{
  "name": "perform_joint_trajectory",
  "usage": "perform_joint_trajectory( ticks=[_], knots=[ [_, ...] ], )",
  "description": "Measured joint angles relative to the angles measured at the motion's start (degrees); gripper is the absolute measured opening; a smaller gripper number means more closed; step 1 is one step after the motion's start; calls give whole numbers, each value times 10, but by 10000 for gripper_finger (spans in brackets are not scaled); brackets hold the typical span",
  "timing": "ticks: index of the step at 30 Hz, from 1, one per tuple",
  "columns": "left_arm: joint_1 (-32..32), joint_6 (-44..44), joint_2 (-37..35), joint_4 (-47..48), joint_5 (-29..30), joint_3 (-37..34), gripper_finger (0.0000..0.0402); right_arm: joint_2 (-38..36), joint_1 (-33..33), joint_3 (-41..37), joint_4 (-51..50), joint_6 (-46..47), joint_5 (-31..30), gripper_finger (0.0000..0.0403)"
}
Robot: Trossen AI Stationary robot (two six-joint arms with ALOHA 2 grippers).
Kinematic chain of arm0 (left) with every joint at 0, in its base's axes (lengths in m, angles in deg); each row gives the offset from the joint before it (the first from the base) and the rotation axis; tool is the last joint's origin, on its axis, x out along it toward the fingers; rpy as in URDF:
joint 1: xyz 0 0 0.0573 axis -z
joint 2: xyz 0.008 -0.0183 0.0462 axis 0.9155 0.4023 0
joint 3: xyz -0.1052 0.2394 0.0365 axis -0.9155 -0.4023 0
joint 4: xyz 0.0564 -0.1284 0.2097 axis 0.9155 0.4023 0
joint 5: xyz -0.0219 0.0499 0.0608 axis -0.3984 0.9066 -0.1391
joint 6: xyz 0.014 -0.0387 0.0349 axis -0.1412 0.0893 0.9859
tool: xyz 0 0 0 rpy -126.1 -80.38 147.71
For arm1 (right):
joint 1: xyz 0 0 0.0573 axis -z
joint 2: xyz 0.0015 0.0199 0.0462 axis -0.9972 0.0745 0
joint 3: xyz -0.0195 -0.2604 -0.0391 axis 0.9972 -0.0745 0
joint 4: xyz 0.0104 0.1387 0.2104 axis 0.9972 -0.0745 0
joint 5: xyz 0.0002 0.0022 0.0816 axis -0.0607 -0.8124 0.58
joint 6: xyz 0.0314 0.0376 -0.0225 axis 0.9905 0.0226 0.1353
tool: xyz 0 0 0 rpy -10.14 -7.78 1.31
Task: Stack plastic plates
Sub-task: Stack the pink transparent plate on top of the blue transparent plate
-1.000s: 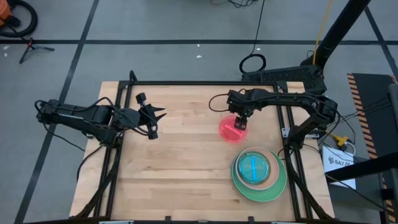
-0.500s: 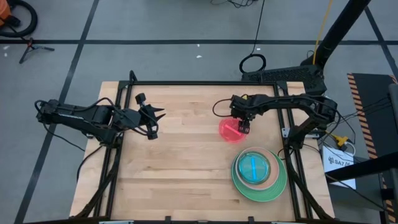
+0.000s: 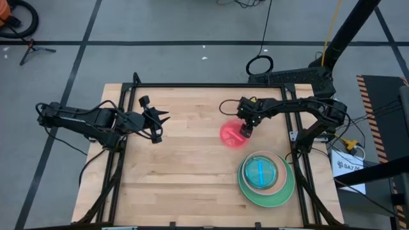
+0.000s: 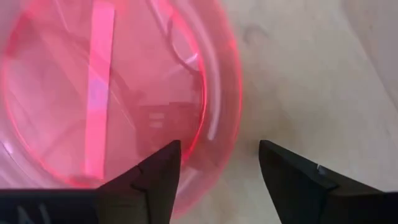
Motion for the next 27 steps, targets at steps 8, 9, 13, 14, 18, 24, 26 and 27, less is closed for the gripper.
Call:
perform_joint_trajectory(
  ticks=[8, 9, 13, 14, 18, 24, 26, 27],
  knots=[
    [0, 0, 0, 0, 0, 0, 94, 0, 8, 0, 20, 81, 7, 205],
    [0, 0, 0, 0, 0, 0, 94, 1, 8, 0, 20, 81, 6, 200],
    [0, -2, 0, 0, 0, 0, 94, 6, 8, 1, 22, 96, 4, 169],
    [0, -2, 0, 0, 0, 0, 94, 9, 8, 1, 23, 98, 3, 160],
    [0, -2, 0, 0, 0, 0, 94, 16, 8, 2, 23, 101, -2, 120],
    [0, -2, 0, 1, 0, 0, 94, 17, 8, 2, 25, 103, -5, 57],
    [0, -2, 0, 1, 0, 0, 94, 17, 8, 2, 27, 111, -3, 37],
    [0, -2, 0, 1, 0, 0, 94, 17, 8, 2, 29, 115, 2, 29]
  ],
)
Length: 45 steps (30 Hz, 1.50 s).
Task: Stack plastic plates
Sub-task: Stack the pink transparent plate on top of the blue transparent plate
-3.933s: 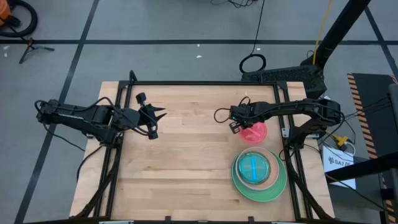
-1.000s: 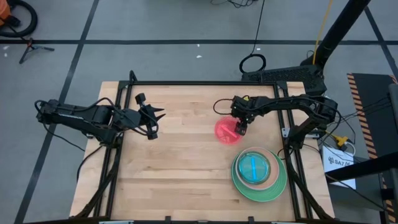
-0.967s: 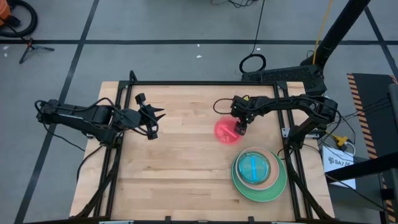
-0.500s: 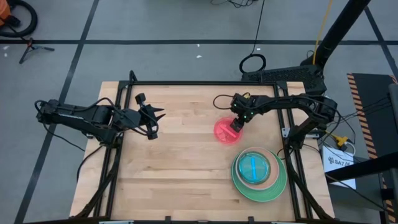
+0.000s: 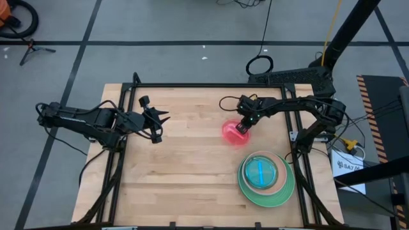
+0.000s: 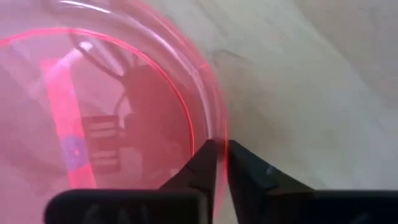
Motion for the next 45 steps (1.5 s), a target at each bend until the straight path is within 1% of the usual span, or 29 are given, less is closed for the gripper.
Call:
perform_joint_trajectory(
  ticks=[3, 5, 9, 13, 20, 31, 33, 37, 40, 42, 45],
  knots=[
    [0, 0, 0, 0, 0, 0, 94, -3, -1, 0, 1, 16, 15, 9],
    [0, 0, 0, 0, 0, 0, 94, -8, -1, 1, -1, 21, 18, 3],
    [0, 0, 0, 0, 0, 0, 94, -16, -1, 8, -7, 27, 15, 2],
    [0, 0, 0, 0, 0, 0, 94, -17, -1, 14, 5, 30, 37, 1],
    [0, 0, 0, 2, 0, 0, 94, -20, -1, 14, 25, 44, 41, 1],
    [0, 2, 0, 1, 0, 0, 94, -60, -9, 15, 129, 55, 177, 0],
    [0, 2, 0, 1, 0, 0, 94, -68, -19, 15, 141, 54, 215, 0],
    [0, 2, 0, 1, 0, 0, 94, -89, -50, 15, 145, 35, 317, 0],
    [0, 2, 0, 2, 0, 0, 94, -110, -78, 15, 134, 49, 370, 0],
    [0, 1, 0, 2, 0, 0, 94, -131, -99, 15, 115, 67, 380, 0],
    [0, 0, 0, 2, 0, 0, 94, -163, -134, 16, 55, 90, 372, 0]
  ],
)
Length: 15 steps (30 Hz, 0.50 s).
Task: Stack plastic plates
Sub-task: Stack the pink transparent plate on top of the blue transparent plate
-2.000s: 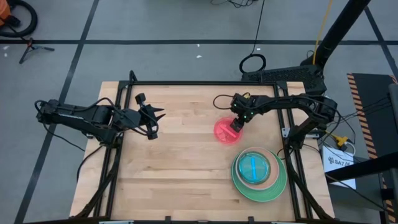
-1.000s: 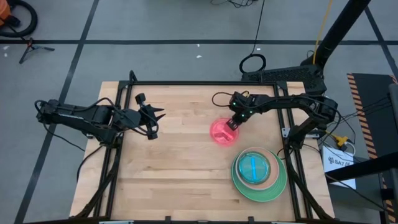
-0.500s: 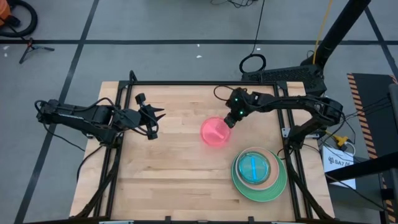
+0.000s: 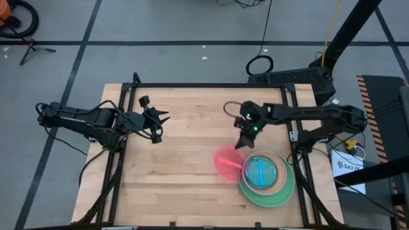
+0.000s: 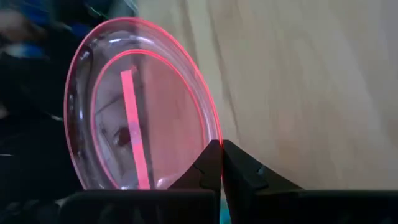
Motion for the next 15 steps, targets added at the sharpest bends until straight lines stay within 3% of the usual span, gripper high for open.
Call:
perform_joint_trajectory(
  ticks=[10, 15],
  knots=[
    [0, -3, 0, -1, 0, 0, 94, -105, -121, 0, -301, 161, -177, 0],
    [0, -4, 0, -2, 0, 0, 94, -117, -169, 0, -418, 231, -240, 0]
  ],
)
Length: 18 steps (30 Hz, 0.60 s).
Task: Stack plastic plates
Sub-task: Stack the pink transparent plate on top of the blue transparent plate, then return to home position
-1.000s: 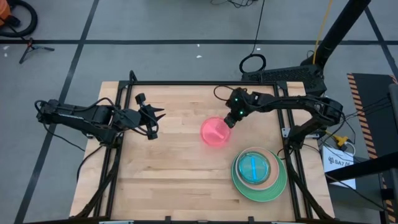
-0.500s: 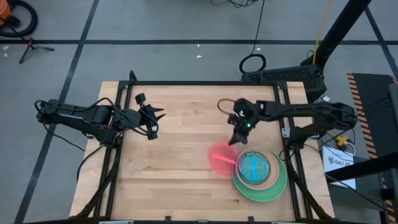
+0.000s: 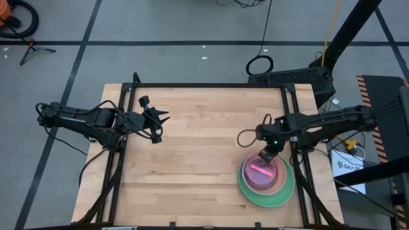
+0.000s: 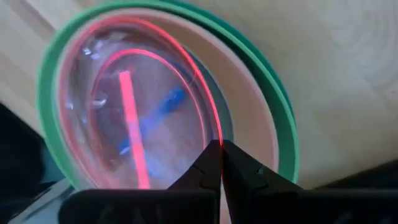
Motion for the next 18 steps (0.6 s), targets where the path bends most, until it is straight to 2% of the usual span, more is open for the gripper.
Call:
perform_joint_trajectory(
  ticks=[7, 18],
  knots=[
    [0, 0, 0, 0, 0, 0, 94, 2, -34, 0, -3, 32, -41, 8],
    [0, 0, 0, 2, 0, 0, 94, 2, -40, 0, 0, 51, -57, 92]
  ],
)
